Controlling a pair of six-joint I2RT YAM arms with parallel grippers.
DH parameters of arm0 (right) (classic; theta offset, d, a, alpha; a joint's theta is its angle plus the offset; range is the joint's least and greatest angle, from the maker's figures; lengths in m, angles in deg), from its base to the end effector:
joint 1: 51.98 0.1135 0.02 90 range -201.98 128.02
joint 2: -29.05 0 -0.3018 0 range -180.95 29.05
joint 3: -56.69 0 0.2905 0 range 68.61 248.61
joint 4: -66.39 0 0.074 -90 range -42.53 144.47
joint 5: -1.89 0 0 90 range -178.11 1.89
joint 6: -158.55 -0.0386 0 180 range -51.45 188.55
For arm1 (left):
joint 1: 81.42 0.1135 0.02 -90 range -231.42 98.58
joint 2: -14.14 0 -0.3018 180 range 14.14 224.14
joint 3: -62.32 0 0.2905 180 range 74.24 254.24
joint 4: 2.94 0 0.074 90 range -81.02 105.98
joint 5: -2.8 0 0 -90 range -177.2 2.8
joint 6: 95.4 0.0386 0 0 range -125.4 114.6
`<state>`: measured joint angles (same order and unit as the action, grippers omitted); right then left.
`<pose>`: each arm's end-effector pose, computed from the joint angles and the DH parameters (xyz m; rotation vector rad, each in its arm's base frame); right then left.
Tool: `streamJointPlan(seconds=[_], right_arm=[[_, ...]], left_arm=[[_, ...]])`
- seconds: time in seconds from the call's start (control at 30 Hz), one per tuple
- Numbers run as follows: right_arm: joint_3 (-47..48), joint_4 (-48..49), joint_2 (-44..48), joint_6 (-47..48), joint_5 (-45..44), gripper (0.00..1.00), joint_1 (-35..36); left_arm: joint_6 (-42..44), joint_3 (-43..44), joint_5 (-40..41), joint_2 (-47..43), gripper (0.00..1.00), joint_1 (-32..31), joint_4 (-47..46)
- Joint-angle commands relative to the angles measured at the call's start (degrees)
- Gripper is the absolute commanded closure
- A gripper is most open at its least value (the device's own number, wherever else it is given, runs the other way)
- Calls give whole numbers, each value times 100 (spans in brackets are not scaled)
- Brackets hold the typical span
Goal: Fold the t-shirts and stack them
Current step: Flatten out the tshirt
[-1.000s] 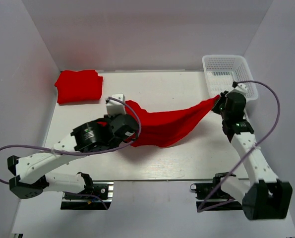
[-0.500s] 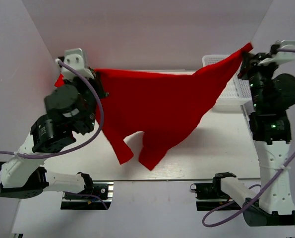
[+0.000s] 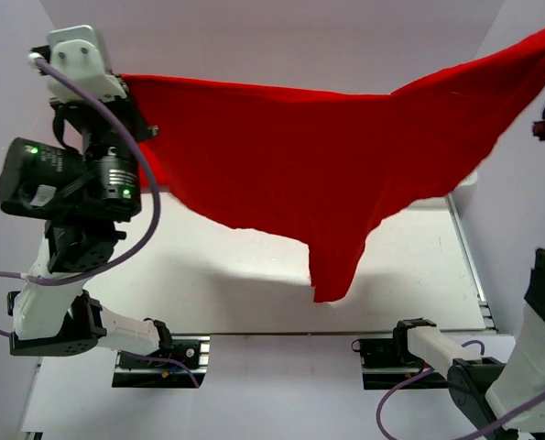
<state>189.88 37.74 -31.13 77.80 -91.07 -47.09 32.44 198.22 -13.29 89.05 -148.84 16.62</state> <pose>0.0353 0.0010 0.7319 -0.0495 0.7966 -0.0926 0.0902 -0.1204 0.7150 -0.1551 1.3786 0.1153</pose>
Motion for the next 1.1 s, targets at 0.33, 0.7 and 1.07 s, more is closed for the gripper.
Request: streamJointPlan(seconds=[0.33,0.7,1.07], right_arm=[[-25,742,412,516,-310,100,-5],[-1597,1347,-599,200,-232,100,-23],[-3681,2753,-1820,-845,918,100,12]], left_arm=[[785,495,228,331,100,-35,-165],[778,-2541,98,-591,100,158,-2238],[-1768,-4427,-798,-225,100,1791,-955]])
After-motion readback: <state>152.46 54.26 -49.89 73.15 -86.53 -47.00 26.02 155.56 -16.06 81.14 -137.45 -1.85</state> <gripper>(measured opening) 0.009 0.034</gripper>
